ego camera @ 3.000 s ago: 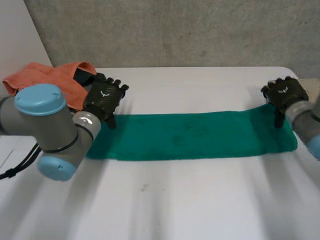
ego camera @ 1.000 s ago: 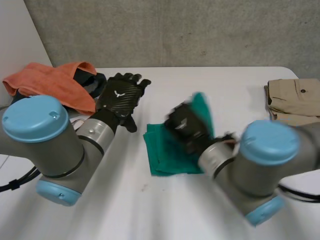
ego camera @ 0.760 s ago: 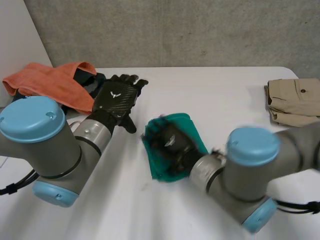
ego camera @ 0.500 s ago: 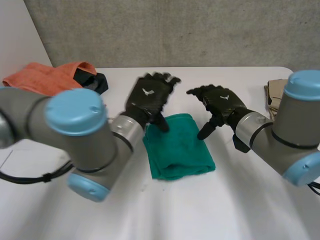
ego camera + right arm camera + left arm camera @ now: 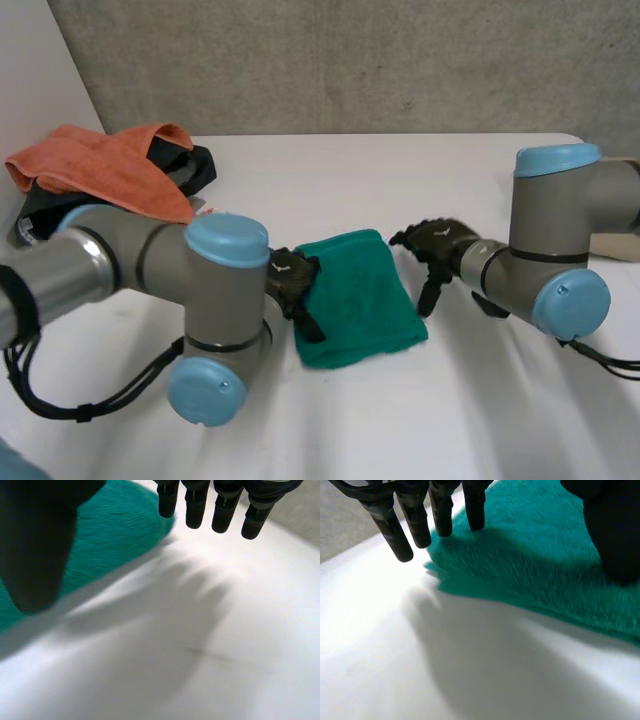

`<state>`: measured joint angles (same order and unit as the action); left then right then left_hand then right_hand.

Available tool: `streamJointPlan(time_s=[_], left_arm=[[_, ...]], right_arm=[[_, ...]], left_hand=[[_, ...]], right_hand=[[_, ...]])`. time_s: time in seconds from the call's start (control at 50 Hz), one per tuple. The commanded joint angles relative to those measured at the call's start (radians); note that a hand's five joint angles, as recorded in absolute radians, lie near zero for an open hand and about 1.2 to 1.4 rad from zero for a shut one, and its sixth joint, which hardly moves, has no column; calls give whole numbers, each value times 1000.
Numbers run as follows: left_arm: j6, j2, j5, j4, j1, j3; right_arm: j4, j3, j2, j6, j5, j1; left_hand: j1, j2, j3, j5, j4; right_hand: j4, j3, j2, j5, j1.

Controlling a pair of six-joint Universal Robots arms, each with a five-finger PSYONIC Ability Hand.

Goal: Fold the laundry.

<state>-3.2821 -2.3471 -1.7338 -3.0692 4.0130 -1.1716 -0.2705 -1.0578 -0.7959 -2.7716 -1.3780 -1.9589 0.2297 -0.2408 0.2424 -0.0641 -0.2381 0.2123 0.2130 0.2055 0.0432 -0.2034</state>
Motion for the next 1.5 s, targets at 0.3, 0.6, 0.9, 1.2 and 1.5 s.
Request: streamJointPlan(time_s=[0.3, 0.6, 0.9, 1.2, 1.5], left_arm=[[13, 348, 529, -108, 104, -51], [56, 359, 678, -83, 113, -63], [58, 359, 677, -89, 116, -59], [59, 361, 677, -89, 116, -57], [61, 420, 674, -108, 120, -31]], right_arm=[[442, -608, -321, 147, -26, -189], [689, -596, -161, 155, -26, -195], [735, -490, -89, 147, -26, -193], [717, -358, -20, 141, -36, -192], [728, -79, -75, -54, -39, -60]], left_hand=[[-40, 51, -52, 49, 48], [-43, 54, -55, 52, 51], [-40, 51, -52, 49, 48], [-40, 51, -52, 49, 48], [-37, 48, -49, 46, 45]], right_hand=[[31, 30, 38, 26, -40], [210, 209, 217, 205, -219], [542, 541, 549, 536, -551], [1086, 1085, 1093, 1080, -1095], [1184, 1183, 1191, 1179, -1193]])
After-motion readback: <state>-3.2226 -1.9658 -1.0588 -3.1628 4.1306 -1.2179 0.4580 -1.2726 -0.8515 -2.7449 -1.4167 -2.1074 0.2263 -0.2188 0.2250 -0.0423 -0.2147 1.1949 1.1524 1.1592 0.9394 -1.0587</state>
